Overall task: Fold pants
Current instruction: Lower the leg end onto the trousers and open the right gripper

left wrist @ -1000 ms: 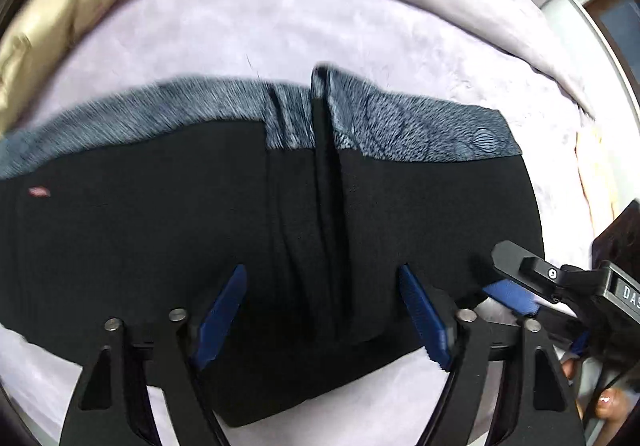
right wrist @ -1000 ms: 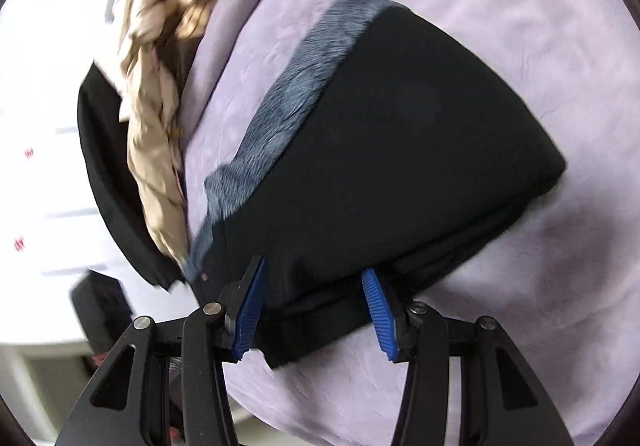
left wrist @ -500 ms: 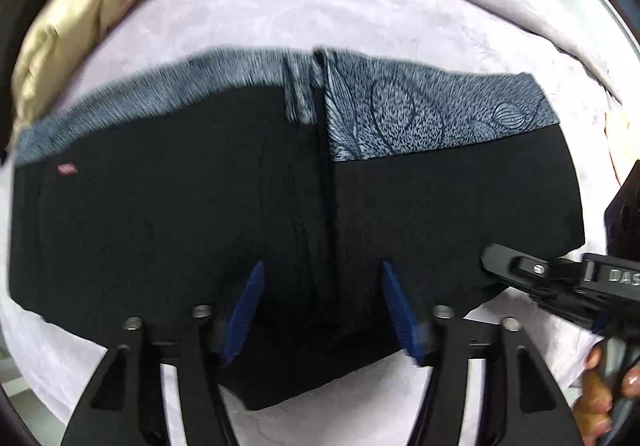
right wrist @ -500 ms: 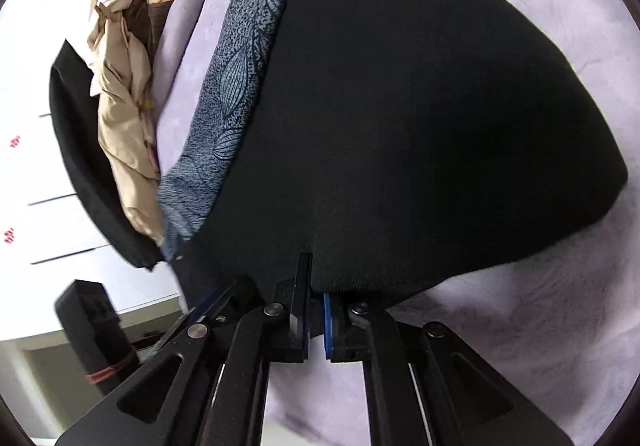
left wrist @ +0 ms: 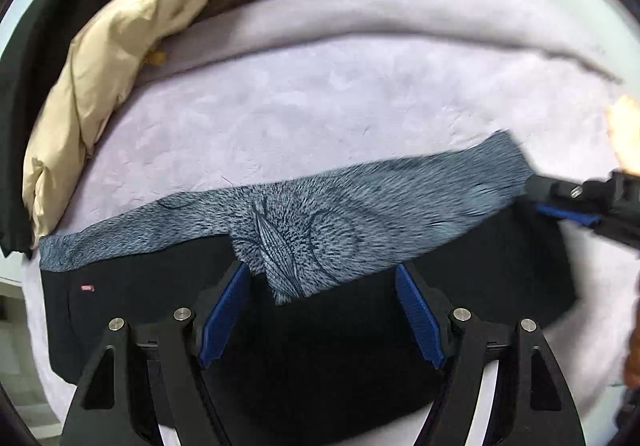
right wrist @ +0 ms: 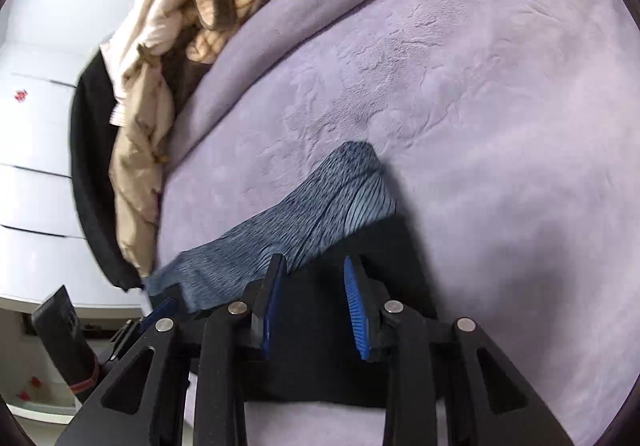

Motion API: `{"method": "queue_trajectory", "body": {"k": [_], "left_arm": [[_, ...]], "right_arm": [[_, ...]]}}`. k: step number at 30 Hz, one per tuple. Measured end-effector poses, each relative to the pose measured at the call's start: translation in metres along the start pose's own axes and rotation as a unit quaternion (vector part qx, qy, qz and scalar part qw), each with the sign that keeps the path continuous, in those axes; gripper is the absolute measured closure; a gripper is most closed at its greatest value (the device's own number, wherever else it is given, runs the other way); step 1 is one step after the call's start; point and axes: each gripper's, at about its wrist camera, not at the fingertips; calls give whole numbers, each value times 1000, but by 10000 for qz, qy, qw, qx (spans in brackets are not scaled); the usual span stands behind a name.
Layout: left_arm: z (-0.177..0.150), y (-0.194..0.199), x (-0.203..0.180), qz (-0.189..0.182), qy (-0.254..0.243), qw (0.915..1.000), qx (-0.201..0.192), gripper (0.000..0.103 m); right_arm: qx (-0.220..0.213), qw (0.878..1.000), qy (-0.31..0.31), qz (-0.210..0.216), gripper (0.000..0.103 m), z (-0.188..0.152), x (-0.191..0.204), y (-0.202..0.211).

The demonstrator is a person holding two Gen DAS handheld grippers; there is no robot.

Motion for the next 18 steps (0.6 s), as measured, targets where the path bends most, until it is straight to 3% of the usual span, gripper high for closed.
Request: {"method": "queue_trajectory", "body": {"k": [3,9,12,18], "left_arm": [[0,-26,6,184,274,9993,197,7],[-2,-13,9,161,262,9991,279,7],[-17,-2,19,91,260,9991,317,7],[-56,21,54,20,515,9969,595,7]], "right_arm": [[217,9988,137,-411,75,8,-11,-24],[162,9976,345,-574,71,-2,-3,-16],[171,9945,645,-806,63,-21,19,-8],[209,9902,1063,-878,61,-66,54,3]]}}
Point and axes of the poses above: each gripper's, at about its wrist camera, not at the fingertips, and y roughly against the way its jaws point, x to its left, z to its top, and after that the axes turned 2 degrees about y, right-handed
